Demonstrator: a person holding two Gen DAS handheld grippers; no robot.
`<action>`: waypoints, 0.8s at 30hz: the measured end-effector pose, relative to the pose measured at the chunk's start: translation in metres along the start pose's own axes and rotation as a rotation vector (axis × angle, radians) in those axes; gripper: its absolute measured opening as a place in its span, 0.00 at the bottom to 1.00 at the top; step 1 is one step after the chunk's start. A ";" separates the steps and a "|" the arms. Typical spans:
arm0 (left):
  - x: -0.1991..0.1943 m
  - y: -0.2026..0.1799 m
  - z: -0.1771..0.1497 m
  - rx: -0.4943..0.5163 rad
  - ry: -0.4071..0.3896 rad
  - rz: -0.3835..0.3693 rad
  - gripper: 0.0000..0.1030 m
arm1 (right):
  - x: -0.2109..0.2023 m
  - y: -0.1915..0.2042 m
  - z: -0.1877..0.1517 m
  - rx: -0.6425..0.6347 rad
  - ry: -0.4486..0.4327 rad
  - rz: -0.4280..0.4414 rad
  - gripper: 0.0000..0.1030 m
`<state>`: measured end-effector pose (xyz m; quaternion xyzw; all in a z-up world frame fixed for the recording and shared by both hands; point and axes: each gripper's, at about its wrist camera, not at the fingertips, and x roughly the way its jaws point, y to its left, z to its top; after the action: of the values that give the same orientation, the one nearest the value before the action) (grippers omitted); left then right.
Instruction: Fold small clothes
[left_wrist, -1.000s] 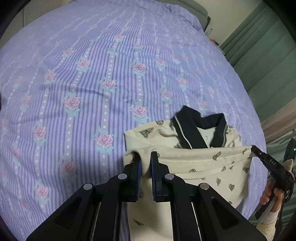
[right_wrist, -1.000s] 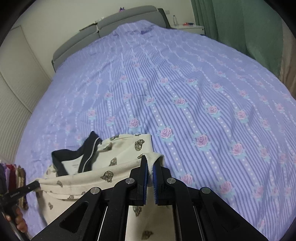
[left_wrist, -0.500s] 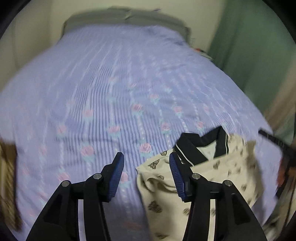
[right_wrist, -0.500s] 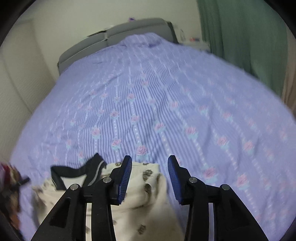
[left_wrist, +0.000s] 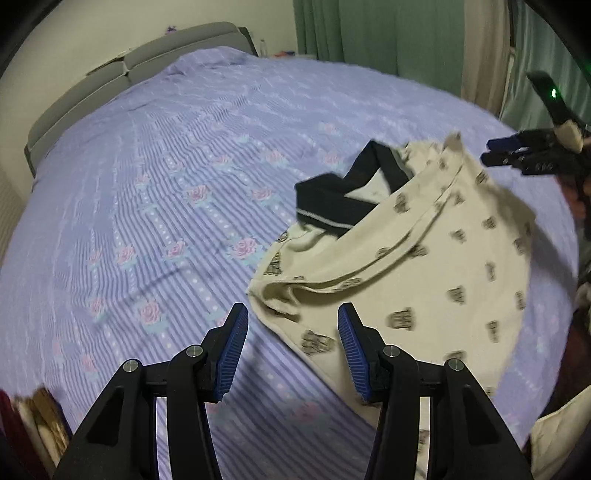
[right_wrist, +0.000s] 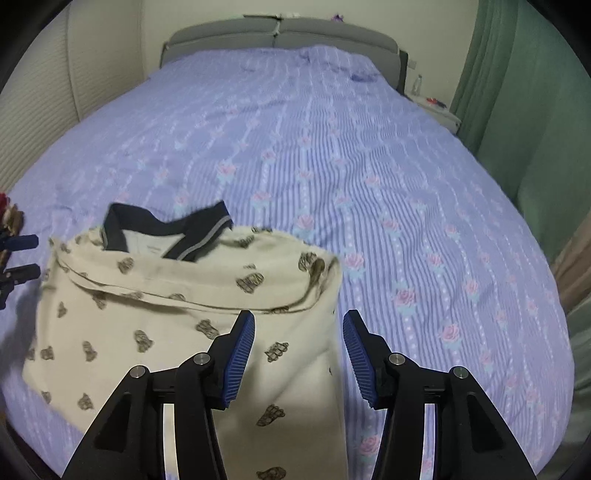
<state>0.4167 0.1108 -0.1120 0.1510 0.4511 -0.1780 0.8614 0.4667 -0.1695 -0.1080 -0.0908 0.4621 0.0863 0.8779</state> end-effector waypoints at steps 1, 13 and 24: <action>0.005 0.000 0.001 0.014 0.013 0.004 0.48 | 0.006 -0.002 -0.001 0.020 0.021 0.009 0.49; 0.026 -0.011 0.016 0.081 0.061 0.056 0.41 | 0.036 -0.021 -0.005 0.059 0.085 -0.032 0.49; 0.035 -0.018 0.021 0.004 0.120 0.097 0.40 | 0.038 -0.029 0.021 -0.177 0.059 -0.116 0.46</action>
<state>0.4425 0.0803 -0.1316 0.1848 0.4936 -0.1279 0.8401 0.5111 -0.1897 -0.1254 -0.1970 0.4722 0.0730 0.8561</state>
